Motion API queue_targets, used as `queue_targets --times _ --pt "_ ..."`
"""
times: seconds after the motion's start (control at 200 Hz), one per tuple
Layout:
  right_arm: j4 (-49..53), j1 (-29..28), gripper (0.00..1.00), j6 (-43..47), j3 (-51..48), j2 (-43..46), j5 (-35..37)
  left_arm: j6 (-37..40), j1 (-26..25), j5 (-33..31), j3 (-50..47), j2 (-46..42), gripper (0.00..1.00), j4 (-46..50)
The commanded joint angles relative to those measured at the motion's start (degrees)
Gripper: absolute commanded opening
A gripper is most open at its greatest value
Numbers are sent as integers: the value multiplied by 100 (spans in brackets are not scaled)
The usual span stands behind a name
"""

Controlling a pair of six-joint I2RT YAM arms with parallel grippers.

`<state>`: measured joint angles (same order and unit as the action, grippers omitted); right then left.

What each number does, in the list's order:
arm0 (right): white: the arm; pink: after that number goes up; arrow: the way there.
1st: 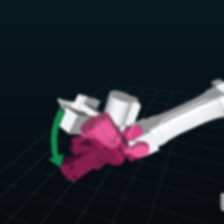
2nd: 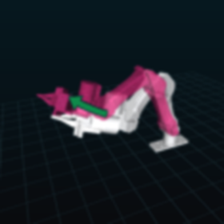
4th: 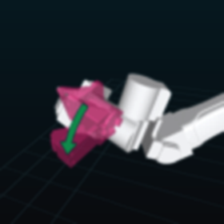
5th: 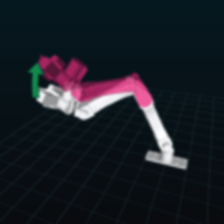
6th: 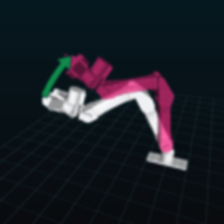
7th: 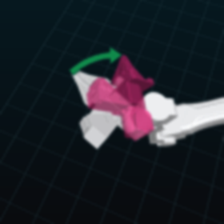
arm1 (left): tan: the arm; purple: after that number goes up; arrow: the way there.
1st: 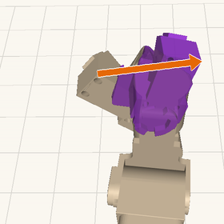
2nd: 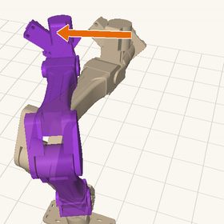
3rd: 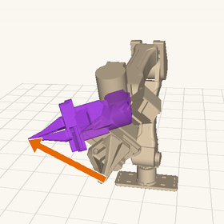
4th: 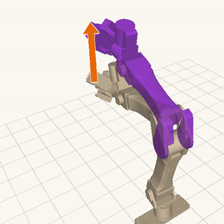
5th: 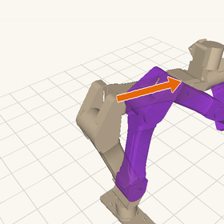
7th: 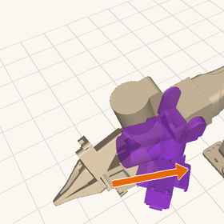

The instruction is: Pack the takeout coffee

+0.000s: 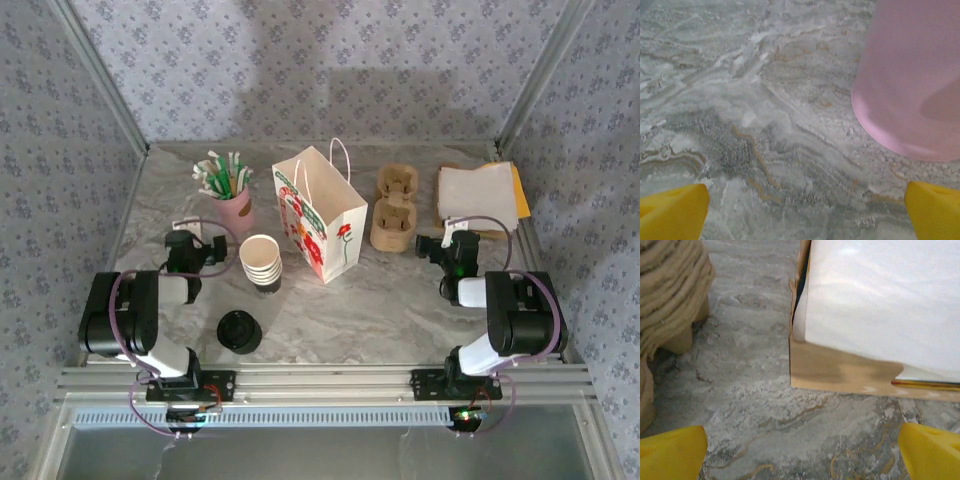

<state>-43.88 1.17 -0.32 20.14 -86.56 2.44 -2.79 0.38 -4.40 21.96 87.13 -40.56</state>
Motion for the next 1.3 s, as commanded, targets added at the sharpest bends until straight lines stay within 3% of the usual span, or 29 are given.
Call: queue_targets --times 0.0,0.655,0.87,0.964,1.019,1.104,1.219,1.294 --pt "-473 60 100 190 190 -133 -66 120 54 175 213 96 100 -559" --pt "-495 87 100 136 153 -76 -152 72 122 287 213 98 100 -556" --pt "1076 211 100 -182 311 1507 130 -57 249 387 196 17 100 -545" --pt "2463 328 100 -416 712 2422 126 -177 289 209 143 -258 100 -429" --pt "3486 368 100 -1062 1138 2889 634 -397 352 -110 303 -704 100 329" --pt "5757 536 100 -3053 1977 3476 1118 -949 505 -464 681 -1436 100 1611" --pt "6462 1232 100 -3253 2624 4063 -917 -2201 612 -854 1550 -2387 100 3739" --pt "6639 1268 100 -3521 3020 4266 -1453 -2770 786 -287 2227 -2691 100 4980"
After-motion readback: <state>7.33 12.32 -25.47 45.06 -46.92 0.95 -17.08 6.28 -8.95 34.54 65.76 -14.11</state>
